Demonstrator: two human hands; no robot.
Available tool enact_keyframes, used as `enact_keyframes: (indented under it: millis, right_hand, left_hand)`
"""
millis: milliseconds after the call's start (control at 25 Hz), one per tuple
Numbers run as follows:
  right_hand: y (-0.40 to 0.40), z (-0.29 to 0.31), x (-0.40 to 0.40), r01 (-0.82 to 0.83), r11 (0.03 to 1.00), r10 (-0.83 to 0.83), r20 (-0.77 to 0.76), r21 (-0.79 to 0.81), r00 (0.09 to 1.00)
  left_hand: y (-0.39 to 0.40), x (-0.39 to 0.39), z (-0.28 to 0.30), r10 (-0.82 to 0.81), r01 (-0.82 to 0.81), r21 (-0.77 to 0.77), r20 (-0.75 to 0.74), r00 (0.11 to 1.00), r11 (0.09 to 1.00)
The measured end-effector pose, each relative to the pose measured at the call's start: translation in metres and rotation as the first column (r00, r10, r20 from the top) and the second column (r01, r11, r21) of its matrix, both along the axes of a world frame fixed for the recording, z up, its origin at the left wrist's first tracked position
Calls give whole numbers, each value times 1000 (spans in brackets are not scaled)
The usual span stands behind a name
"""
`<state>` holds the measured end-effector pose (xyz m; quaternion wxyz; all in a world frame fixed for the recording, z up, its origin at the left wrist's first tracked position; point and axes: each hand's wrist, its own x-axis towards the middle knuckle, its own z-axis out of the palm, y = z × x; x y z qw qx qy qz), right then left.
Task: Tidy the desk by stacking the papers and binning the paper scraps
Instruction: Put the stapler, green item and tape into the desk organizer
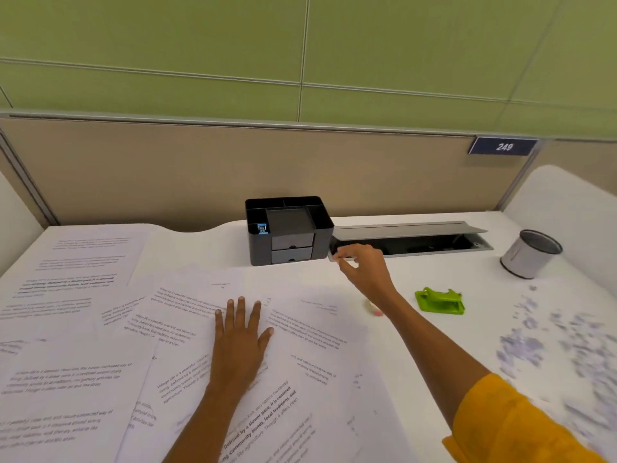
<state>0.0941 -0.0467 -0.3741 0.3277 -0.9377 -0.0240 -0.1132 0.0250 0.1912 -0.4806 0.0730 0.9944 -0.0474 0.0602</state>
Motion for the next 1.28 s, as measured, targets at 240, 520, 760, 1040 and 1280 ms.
enact_keyframes:
  millis: [240, 520, 760, 1040, 1280]
  right_hand:
    - [-85, -13, -32, 208, 978, -206, -53, 25, 977]
    - [-179, -26, -37, 759, 630, -729, -211, 162, 651]
    - [-204, -51, -31, 818, 548, -695, -451, 172, 560]
    - [-205, -48, -22, 790, 543, -635, -477, 285, 608]
    - [-193, -29, -7, 735, 505, -604, -423, 453, 676]
  left_hand:
    - [-25, -8, -11, -43, 46, -74, 42, 998, 996]
    - [-35, 4, -14, 2, 4, -119, 50, 999, 993]
    - [-38, 2, -15, 24, -20, -128, 25, 999, 992]
    - [-39, 0, -12, 37, -35, -139, 17, 999, 990]
    - [-42, -1, -10, 34, -36, -143, -14, 999, 989]
